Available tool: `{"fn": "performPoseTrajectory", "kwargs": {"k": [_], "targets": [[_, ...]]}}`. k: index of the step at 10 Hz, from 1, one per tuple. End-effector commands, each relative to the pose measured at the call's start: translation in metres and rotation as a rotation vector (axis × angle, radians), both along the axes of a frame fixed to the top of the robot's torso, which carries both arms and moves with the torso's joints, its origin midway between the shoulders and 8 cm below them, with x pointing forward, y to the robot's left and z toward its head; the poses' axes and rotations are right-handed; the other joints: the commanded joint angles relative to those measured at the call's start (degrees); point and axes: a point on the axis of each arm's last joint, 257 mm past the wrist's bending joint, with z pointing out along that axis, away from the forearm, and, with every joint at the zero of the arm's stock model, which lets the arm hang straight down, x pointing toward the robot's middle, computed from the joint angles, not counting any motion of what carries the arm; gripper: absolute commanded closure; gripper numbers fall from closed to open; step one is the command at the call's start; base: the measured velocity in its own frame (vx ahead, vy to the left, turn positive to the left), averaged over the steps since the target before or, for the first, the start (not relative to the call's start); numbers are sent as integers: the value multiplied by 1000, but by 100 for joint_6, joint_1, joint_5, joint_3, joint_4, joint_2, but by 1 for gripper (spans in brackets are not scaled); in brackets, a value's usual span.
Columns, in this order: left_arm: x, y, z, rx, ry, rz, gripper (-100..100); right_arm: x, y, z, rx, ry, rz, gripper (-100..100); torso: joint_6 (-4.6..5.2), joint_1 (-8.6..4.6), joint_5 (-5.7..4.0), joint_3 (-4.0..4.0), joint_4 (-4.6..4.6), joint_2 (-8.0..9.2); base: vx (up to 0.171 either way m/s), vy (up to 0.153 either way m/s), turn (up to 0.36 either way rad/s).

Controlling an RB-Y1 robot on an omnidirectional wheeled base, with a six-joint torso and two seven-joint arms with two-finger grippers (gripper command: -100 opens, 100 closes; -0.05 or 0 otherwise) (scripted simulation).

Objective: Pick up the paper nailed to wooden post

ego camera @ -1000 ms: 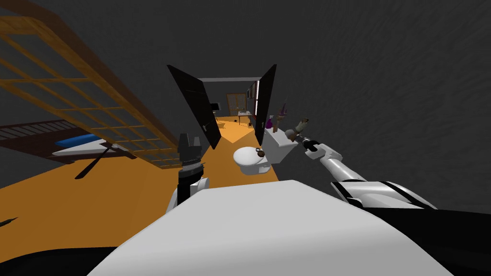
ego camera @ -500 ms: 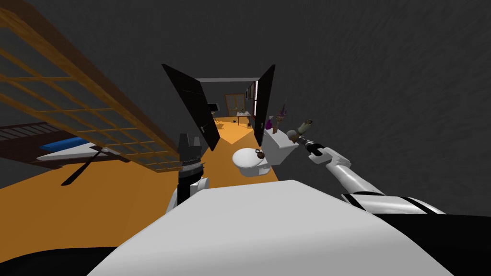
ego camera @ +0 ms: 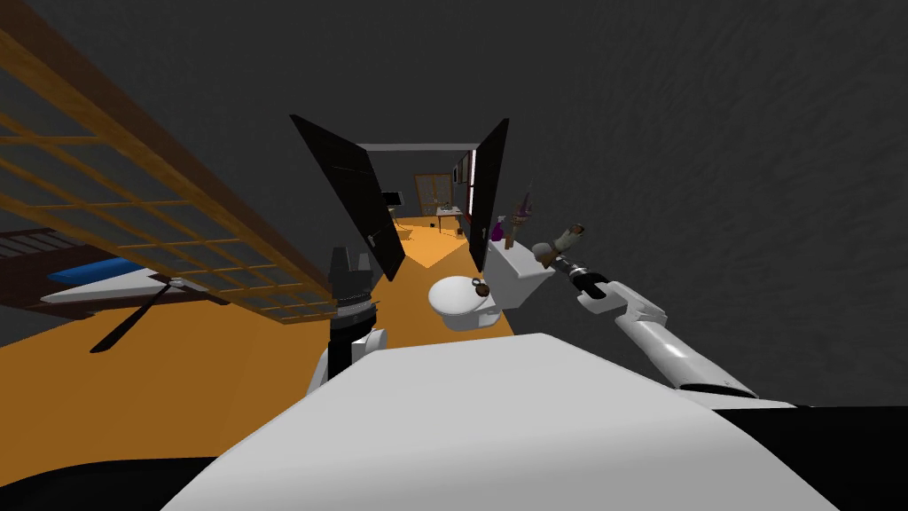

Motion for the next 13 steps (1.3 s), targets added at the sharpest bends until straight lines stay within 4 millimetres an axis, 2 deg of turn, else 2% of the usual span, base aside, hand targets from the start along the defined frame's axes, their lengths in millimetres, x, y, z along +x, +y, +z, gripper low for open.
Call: {"fn": "performPoseTrajectory", "kwargs": {"k": [1,3,4,6,8,9,11,13], "targets": [[0,0,0,0,0,0,0,-11,3,1,-8,4,8,100,0,0,0,0,0,0,76,17,-23],[0,0,0,0,0,0,0,-16,13,2,-15,5,30,100,0,-12,-4,15,5,29,1,-2,4],[0,0,0,0,0,0,0,-30,-1,13,-6,-15,-7,100,-1,-13,-2,25,11,44,115,-7,-83],[0,0,0,0,0,0,0,-42,12,12,-17,-3,20,100,6,-17,5,10,10,10,108,-1,-48],[0,0,0,0,0,0,0,-49,23,11,-23,4,42,100,-3,-12,6,20,12,31,9,0,17],[0,0,0,0,0,0,0,-62,11,26,-21,-19,9,100,0,-11,9,28,16,43,129,15,-98],[0,0,0,0,0,0,0,-74,25,25,-30,-3,35,100,3,-8,24,11,17,6,117,-5,-45],[0,0,0,0,0,0,0,-81,36,24,-35,7,57,100,-4,-6,17,25,17,38,-4,-6,19]]}}
